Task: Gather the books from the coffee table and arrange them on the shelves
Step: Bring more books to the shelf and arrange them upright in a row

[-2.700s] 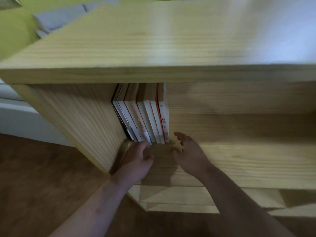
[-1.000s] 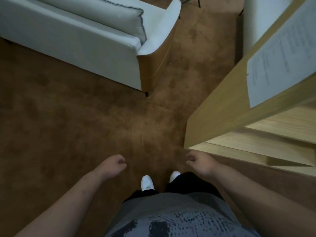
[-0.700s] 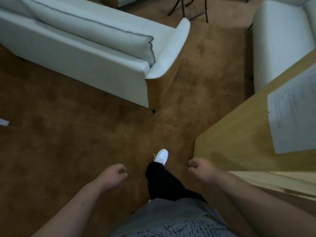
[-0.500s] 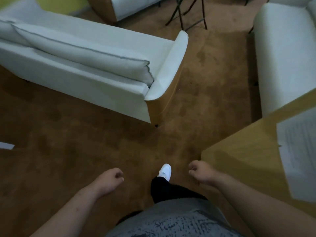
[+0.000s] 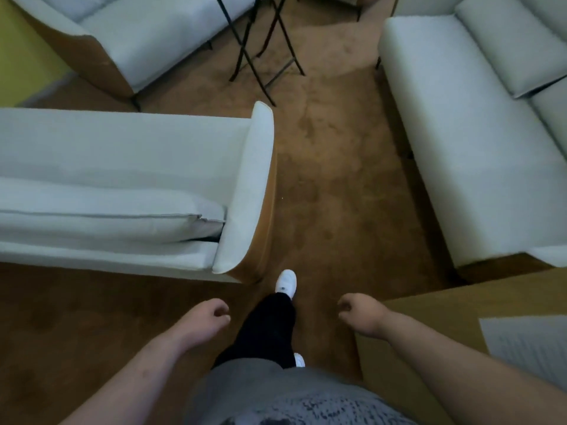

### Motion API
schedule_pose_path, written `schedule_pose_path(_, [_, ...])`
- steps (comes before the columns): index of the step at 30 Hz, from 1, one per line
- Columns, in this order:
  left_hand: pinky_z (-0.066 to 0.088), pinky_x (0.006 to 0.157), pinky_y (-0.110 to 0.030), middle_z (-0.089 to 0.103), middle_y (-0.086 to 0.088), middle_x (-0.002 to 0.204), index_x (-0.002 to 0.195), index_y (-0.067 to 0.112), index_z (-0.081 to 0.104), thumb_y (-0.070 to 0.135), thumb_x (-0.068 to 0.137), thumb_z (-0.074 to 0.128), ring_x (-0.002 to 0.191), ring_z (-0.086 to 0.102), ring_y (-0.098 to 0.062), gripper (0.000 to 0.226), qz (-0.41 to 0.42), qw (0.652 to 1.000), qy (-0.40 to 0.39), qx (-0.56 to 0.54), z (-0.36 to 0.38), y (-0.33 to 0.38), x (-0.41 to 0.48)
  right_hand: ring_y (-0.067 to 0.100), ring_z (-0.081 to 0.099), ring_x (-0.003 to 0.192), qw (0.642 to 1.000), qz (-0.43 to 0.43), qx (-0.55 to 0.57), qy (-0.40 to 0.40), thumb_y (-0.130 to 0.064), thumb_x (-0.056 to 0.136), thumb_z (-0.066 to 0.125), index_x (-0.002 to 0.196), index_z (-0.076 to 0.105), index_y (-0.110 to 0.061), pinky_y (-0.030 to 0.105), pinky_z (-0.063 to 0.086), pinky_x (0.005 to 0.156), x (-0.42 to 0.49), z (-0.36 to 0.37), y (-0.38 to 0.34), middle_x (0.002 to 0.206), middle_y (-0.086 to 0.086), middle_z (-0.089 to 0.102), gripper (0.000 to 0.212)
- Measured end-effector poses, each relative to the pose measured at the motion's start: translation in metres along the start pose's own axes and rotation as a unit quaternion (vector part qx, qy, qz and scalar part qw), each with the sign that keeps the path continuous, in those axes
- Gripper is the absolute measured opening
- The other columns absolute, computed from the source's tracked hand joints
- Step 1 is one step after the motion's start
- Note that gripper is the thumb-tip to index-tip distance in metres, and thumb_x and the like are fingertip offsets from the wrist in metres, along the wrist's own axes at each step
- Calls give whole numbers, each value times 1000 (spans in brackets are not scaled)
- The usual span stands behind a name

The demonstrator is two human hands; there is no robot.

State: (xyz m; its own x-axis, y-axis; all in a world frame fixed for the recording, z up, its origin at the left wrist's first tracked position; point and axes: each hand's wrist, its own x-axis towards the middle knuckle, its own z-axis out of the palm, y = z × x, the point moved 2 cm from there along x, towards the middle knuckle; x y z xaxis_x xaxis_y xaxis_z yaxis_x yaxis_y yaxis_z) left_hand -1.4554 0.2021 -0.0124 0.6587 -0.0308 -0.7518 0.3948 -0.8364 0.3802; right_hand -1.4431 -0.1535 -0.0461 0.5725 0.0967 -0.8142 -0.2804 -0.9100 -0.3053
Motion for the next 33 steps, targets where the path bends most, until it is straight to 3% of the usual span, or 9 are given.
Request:
schedule_pose_path(4, [43, 101, -25, 62, -3, 133, 128, 18, 63, 27, 98, 59, 122, 57, -18, 32, 29, 999, -6, 24, -39, 60, 71, 20, 58, 127, 998, 47, 27, 19, -26, 101, 58, 142, 57, -15, 29, 47, 102, 38, -57, -1, 140, 5, 61, 42])
schedule_pose_path(16, [46, 87, -27, 66, -5, 119, 110, 15, 67, 22, 96, 59, 106, 60, -19, 18, 39, 993, -61, 93, -160, 195, 247, 21, 59, 124, 986, 108, 122, 27, -25, 100, 58, 139, 59, -17, 31, 49, 100, 130, -250, 4, 137, 5, 62, 39])
schedule_pose_path(21, [45, 91, -29, 63, -4, 122, 107, 19, 64, 24, 98, 58, 109, 58, -19, 12, 5, 995, -66, 72, -199, 239, 316, 8, 61, 96, 984, 92, 151, 23, -22, 100, 58, 136, 59, -18, 18, 48, 75, 186, -333, 25, 120, -3, 65, 36])
schedule_pose_path(26, [47, 92, -30, 64, -2, 119, 107, 19, 66, 24, 99, 57, 108, 59, -17, 13, -14, 997, -47, 56, -232, 318, 381, 20, 60, 122, 991, 89, 96, 13, -25, 100, 56, 139, 57, -16, 32, 50, 103, 245, -433, 51, 136, 4, 63, 40])
schedule_pose_path(33, [45, 89, -27, 64, 4, 114, 111, 25, 65, 28, 97, 59, 104, 59, -13, 16, 1, 999, -49, 5, -271, 428, 452, 19, 58, 127, 993, 100, 51, -25, -26, 101, 58, 144, 53, -19, 30, 48, 104, 310, -556, 68, 140, 3, 60, 44])
